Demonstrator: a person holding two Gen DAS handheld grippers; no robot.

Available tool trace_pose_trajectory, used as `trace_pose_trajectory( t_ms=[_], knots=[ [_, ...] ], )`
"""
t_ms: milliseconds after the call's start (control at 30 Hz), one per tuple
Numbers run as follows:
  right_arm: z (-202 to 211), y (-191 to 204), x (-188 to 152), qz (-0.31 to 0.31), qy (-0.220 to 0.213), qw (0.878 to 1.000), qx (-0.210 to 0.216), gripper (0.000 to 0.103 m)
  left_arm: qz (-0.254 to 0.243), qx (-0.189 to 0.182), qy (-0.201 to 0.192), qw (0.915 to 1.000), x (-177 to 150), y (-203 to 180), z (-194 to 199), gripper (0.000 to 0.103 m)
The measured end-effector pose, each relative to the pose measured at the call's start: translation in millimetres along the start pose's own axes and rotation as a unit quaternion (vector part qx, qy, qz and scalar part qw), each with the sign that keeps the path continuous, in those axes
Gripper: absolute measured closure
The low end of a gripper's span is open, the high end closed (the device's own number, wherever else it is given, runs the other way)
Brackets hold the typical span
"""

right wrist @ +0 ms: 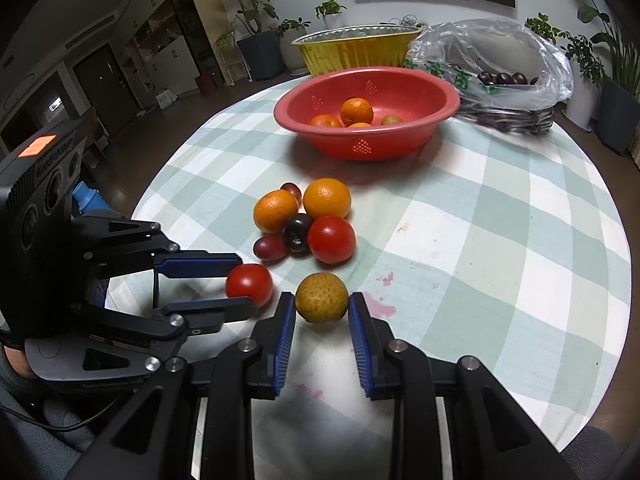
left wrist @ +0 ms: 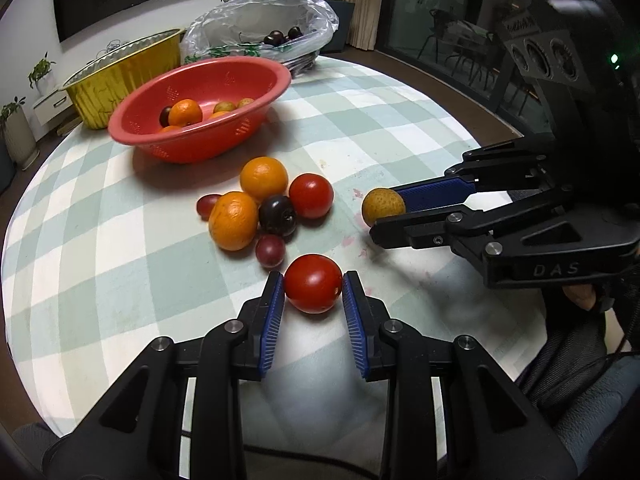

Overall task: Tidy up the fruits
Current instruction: 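Close the left gripper on a red tomato while the right holds its fruit, then carry the red tomato and the yellow-brown fruit over the red bowl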

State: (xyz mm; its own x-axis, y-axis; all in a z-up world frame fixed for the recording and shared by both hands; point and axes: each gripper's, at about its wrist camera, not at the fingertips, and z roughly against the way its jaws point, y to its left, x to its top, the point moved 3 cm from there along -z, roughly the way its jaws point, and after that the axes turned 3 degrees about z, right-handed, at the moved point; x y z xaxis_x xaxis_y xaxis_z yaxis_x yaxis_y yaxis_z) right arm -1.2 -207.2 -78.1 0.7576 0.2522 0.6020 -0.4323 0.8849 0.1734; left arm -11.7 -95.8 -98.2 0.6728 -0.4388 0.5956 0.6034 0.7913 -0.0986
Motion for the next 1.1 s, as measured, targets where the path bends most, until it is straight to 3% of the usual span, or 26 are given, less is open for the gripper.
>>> trace_pose_trajectory(
  t_ms=[233, 733, 1100],
  knots=[
    [1, 0, 1, -0.001, 0.003, 1.0, -0.005, 0.073, 0.026, -0.004, -0.017, 0.9995, 1, 23, 21, 0.075],
    [8, -14, 22, -0.01, -0.004, 1.0, -0.03, 0.073, 0.051, 0.014, -0.06, 0.9968, 39, 87, 53, 0.075],
    [24, -19, 81, 0.004, -0.039, 0.998, -0.05, 0.073, 0.011, 0.016, -0.078, 0.9968, 118, 103, 43, 0.075]
  ],
)
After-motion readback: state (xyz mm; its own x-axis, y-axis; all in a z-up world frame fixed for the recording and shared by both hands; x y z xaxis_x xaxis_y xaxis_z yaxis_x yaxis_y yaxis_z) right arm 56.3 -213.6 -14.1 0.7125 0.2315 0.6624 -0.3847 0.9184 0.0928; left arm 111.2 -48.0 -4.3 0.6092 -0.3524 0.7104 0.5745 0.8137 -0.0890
